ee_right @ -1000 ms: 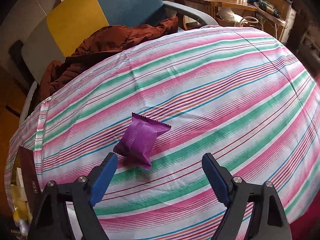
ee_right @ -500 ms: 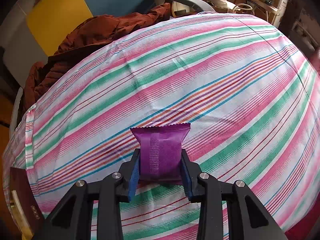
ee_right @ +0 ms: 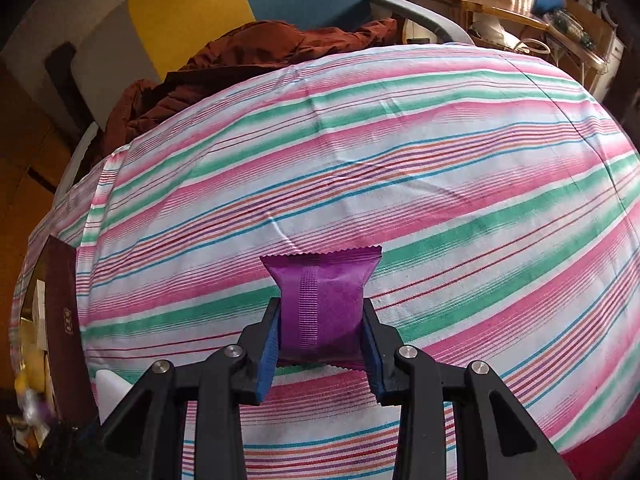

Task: Organize objects
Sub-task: 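Grasp the purple packet with the right gripper while the left holds the soap, then lower the soap into the gold tray with left while right lowers the purple packet in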

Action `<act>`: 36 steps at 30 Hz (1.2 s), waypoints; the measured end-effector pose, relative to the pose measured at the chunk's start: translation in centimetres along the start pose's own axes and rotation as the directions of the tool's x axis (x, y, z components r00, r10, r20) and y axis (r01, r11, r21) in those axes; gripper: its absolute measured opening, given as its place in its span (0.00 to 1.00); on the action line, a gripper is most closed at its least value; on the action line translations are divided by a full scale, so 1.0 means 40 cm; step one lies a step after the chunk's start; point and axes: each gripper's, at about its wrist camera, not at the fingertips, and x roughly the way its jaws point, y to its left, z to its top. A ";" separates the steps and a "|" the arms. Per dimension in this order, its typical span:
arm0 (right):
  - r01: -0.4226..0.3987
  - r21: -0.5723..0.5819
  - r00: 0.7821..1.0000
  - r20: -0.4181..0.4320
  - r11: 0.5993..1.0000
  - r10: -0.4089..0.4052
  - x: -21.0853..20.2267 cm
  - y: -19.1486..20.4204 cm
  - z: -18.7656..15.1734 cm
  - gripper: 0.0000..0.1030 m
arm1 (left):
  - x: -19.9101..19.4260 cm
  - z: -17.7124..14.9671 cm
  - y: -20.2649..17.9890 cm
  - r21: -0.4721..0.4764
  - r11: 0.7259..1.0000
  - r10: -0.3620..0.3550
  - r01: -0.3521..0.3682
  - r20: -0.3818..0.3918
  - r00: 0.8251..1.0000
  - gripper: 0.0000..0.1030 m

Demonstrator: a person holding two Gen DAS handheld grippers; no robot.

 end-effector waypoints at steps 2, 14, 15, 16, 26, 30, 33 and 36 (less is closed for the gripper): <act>-0.015 -0.039 1.000 0.027 0.999 0.016 -0.010 0.019 0.002 0.36 | -0.044 -0.005 0.003 -0.010 1.000 -0.006 0.006 0.023 1.000 0.56; -0.180 -0.270 0.979 0.040 0.946 0.198 -0.073 0.204 -0.058 0.36 | -0.275 -0.071 0.278 -0.275 0.954 0.156 -0.119 0.118 0.981 0.56; -0.200 -0.287 0.975 0.039 0.937 0.220 -0.084 0.230 -0.070 0.36 | -0.285 -0.087 0.308 -0.307 0.941 0.182 -0.141 0.109 0.977 0.56; -0.221 -0.304 0.969 0.037 0.927 0.244 -0.095 0.259 -0.082 0.36 | -0.293 -0.101 0.332 -0.329 0.930 0.205 -0.162 0.101 0.973 0.56; -0.350 -0.529 0.914 -0.011 0.773 0.406 -0.175 0.604 -0.246 0.36 | -0.324 -0.223 0.461 -0.437 0.840 0.357 -0.320 0.003 0.934 0.56; -0.351 -0.579 0.913 -0.036 0.736 0.407 -0.169 0.692 -0.280 0.36 | -0.333 -0.252 0.478 -0.453 0.826 0.376 -0.337 -0.003 0.927 0.57; -0.345 -0.597 0.916 -0.046 0.724 0.398 -0.165 0.727 -0.291 0.36 | -0.334 -0.262 0.487 -0.464 0.823 0.371 -0.329 -0.002 0.929 0.57; -0.336 -0.609 0.921 -0.054 0.719 0.385 -0.159 0.749 -0.295 0.36 | -0.336 -0.270 0.491 -0.473 0.823 0.358 -0.315 0.002 0.934 0.57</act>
